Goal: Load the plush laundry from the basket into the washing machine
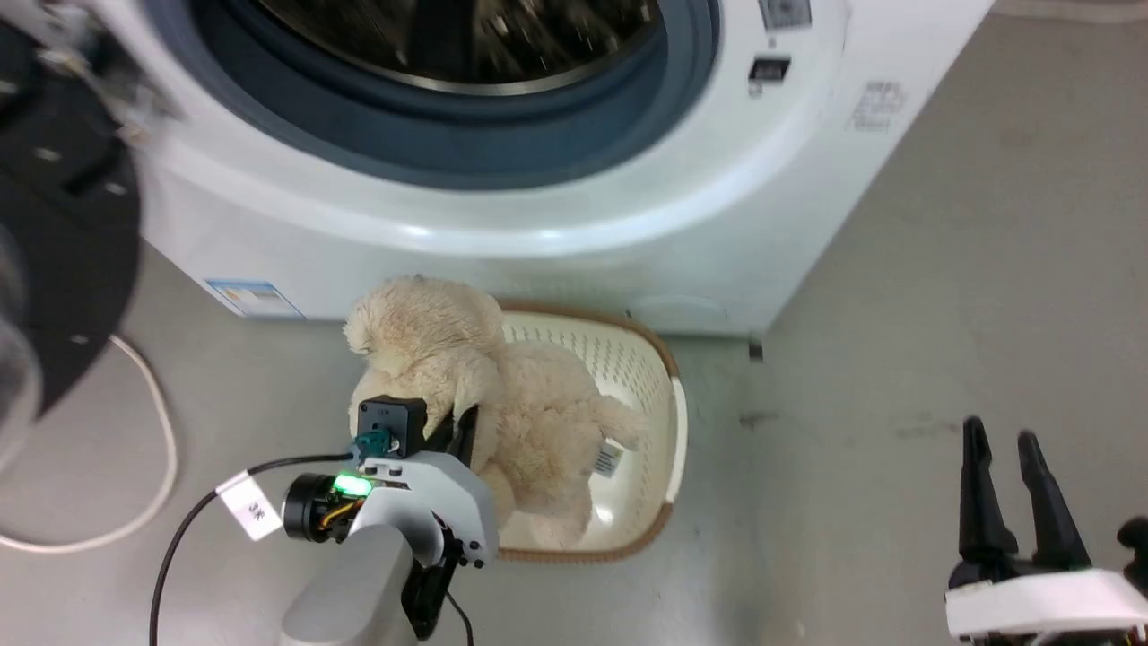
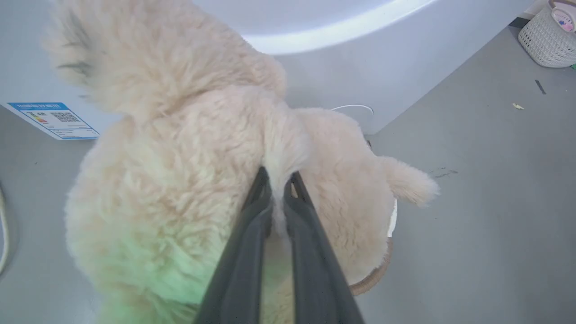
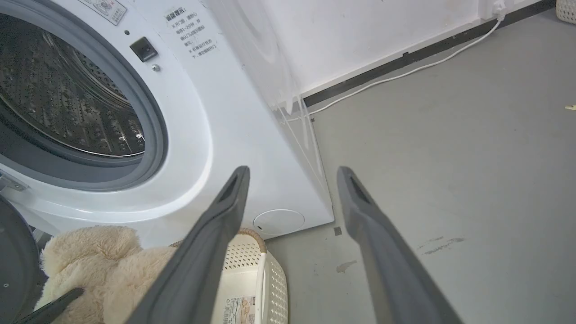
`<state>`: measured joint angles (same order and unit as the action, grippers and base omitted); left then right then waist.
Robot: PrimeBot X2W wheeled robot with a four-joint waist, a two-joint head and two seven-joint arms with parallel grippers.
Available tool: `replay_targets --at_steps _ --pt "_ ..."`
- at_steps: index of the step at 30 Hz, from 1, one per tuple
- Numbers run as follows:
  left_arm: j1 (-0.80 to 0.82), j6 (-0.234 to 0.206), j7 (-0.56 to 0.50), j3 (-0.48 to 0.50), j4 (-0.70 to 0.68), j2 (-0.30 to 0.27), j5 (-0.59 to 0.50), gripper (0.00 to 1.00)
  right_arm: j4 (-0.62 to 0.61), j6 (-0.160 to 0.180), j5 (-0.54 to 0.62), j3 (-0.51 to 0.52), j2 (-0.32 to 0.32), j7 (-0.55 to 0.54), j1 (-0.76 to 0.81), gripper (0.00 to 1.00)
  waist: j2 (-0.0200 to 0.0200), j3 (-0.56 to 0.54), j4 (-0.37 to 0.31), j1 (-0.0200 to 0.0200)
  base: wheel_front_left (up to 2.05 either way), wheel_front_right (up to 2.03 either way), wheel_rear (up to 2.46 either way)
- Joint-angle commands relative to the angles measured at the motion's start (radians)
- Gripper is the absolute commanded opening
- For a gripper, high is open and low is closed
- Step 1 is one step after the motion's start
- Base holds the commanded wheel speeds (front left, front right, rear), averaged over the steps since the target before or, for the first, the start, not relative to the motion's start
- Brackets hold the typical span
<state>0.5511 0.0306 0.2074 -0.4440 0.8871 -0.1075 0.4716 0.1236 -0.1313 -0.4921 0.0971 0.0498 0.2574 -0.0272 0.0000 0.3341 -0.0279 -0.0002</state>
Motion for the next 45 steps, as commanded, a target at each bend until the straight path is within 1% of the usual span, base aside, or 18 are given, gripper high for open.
replay_targets --at_steps 1,6,13,19,24,29,35,45 --pt "-0.011 0.003 0.016 0.002 -0.02 0.003 0.006 0.0 0.008 0.001 0.004 0.007 0.0 0.004 0.017 1.0 0.0 -0.07 0.034 0.0002 0.0 0.0 0.0" --pt "-0.053 -0.01 0.034 0.009 -0.092 0.006 0.015 0.0 0.02 0.001 0.002 0.022 0.0 0.004 0.057 1.0 0.0 -0.131 0.049 0.0002 0.0 0.0 0.0" --pt "-0.102 -0.039 0.051 0.024 -0.241 -0.014 -0.007 0.0 0.027 0.001 0.0 0.035 0.0 0.004 0.096 1.0 0.0 -0.186 0.054 0.0002 0.0 0.0 0.0" --pt "-0.124 -0.067 0.054 0.057 -0.358 -0.025 -0.023 0.0 0.024 0.001 0.0 0.047 0.0 0.004 0.113 1.0 0.0 -0.201 0.042 0.0002 0.0 0.0 0.0" --pt "-0.093 -0.08 0.054 0.093 -0.41 -0.03 -0.027 0.0 0.017 0.001 0.001 0.049 0.0 0.004 0.113 1.0 0.0 -0.189 0.028 0.0002 0.0 0.0 0.0" --pt "-0.028 -0.085 0.054 0.117 -0.427 -0.037 -0.03 0.0 0.008 0.001 0.003 0.052 0.0 0.004 0.098 1.0 0.0 -0.153 0.011 0.0002 0.0 0.0 0.0" --pt "0.084 -0.078 0.054 0.143 -0.4 -0.055 -0.028 0.0 -0.002 0.001 0.001 0.051 0.0 0.004 0.071 1.0 0.0 -0.096 -0.011 0.0002 0.0 0.0 0.0" --pt "0.297 -0.072 0.051 0.192 -0.322 -0.112 -0.024 0.0 -0.02 0.001 -0.006 0.043 0.0 0.004 0.029 1.0 0.0 0.011 -0.061 0.0002 0.0 0.0 0.0"
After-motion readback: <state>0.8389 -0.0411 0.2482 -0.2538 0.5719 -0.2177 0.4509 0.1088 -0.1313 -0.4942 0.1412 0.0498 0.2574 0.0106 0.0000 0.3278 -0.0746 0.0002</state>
